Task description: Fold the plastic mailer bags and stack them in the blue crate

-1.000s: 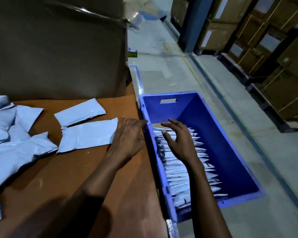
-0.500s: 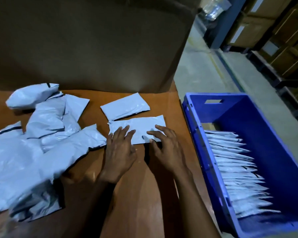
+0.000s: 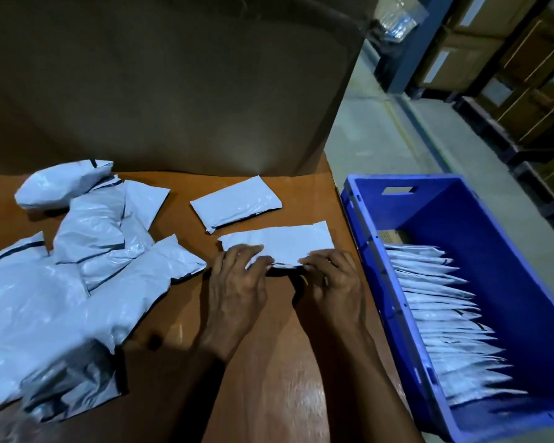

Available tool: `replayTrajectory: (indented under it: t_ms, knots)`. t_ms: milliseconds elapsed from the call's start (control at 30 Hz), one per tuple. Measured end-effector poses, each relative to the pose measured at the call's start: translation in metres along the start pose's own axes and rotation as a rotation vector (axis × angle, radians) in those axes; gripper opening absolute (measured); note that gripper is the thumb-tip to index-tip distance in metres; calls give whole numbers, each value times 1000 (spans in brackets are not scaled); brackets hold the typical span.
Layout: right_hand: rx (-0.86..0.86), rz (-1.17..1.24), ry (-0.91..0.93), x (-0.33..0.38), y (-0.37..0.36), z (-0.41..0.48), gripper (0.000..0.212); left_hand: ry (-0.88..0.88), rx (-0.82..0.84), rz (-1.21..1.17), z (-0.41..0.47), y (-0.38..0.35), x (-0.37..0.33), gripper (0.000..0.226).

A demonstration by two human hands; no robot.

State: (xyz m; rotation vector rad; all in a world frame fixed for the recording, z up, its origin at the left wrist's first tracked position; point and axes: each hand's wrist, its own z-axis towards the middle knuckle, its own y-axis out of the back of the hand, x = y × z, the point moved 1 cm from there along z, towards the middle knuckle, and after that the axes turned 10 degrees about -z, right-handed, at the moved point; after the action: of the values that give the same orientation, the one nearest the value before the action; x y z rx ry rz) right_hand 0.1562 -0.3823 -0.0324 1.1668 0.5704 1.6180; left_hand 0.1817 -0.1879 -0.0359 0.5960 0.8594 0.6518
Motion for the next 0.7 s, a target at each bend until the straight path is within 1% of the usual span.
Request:
replayTrajectory:
  t_ms: [67, 100, 167, 233, 333, 433, 500, 600, 700]
  knots:
    - [46, -20, -11, -13, 9, -12, 18, -7, 37, -26, -8, -4, -7, 9]
    - [92, -23, -23, -17, 13, -17, 17, 16, 45, -40, -12, -6, -9, 10]
    - [142, -25, -32, -20, 19, -22, 15, 72, 51, -55, -16, -14, -11, 22]
    - [118, -16, -26, -15, 23, -18, 19, 108, 65, -64, -13, -22, -16, 34]
    - [116, -13, 0, -8, 16, -1, 27, 102, 191, -75, -2, -36, -17, 53]
    - [230, -61, 23, -5, -6, 12, 42, 36, 308, 11, 1, -53, -3, 61]
    - [288, -109, 67, -7, -21, 11, 51, 52, 352, 71, -2, -58, 5, 62]
    - [305, -243, 109, -10, -34, 4, 59, 65, 350, 129, -5, -58, 4, 62]
    - [312, -286, 99, -11, -36, 0, 64, 79, 323, 182, -10, -57, 2, 63]
